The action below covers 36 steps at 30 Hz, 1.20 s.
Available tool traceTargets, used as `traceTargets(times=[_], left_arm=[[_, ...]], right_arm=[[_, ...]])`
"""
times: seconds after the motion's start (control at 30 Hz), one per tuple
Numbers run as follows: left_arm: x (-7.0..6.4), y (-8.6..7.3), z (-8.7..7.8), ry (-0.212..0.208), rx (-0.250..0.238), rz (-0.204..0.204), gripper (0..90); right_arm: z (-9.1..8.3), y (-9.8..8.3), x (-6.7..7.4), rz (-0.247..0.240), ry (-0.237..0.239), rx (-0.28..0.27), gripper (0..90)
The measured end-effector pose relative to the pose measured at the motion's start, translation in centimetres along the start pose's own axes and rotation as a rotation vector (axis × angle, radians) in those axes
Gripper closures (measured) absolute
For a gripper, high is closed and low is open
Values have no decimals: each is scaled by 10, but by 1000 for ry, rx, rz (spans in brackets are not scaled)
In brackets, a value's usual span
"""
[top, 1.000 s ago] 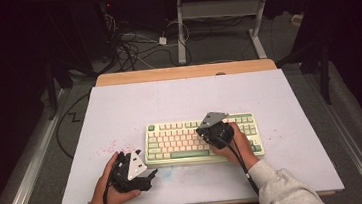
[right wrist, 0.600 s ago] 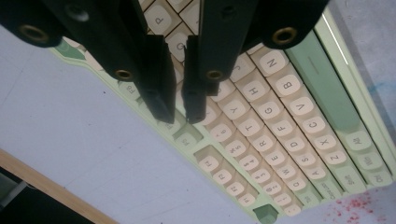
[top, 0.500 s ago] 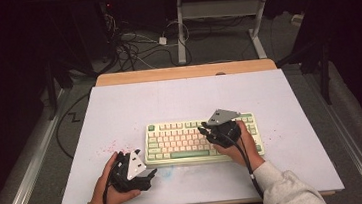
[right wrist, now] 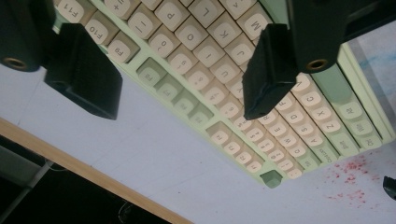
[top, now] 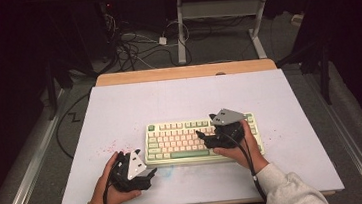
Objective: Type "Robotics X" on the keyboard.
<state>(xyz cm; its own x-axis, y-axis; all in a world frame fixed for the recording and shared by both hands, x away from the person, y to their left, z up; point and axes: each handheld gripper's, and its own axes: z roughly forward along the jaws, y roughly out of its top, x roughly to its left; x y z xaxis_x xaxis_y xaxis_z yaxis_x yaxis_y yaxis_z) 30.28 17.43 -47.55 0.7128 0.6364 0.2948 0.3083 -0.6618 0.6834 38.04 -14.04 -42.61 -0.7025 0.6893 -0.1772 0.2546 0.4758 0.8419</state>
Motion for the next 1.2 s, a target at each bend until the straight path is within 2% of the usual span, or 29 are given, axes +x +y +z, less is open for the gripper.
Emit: traceTargets(times=[0.13,0.23,0.4,0.6,0.67,0.77,0.97,1.13,1.2], left_arm=[[2,-1,0,-13,-3,-17,190],[2,-1,0,-17,-5,-20,190],[1,-1,0,-25,-3,-13,199],[2,0,-2,-28,-12,-26,207],[2,0,-3,-44,-27,-37,207],[4,1,-7,-43,-47,-44,215],[8,2,-13,-61,-79,-69,281],[8,4,-16,-80,-88,-90,385],[9,5,-17,-86,-83,-99,464]], right_arm=[[-2,-1,1,2,-9,-1,192],[-7,-1,3,-16,-1,-6,191],[-18,-1,1,-21,-16,-36,199],[-30,-2,-2,-18,-34,-51,205],[-33,-4,-3,-22,-38,-58,206],[-40,-8,-4,-29,-48,-62,205],[-56,-16,-7,-27,-69,-82,205],[-67,-26,-7,-39,-80,-82,205],[-72,-33,-7,-36,-86,-79,205]])
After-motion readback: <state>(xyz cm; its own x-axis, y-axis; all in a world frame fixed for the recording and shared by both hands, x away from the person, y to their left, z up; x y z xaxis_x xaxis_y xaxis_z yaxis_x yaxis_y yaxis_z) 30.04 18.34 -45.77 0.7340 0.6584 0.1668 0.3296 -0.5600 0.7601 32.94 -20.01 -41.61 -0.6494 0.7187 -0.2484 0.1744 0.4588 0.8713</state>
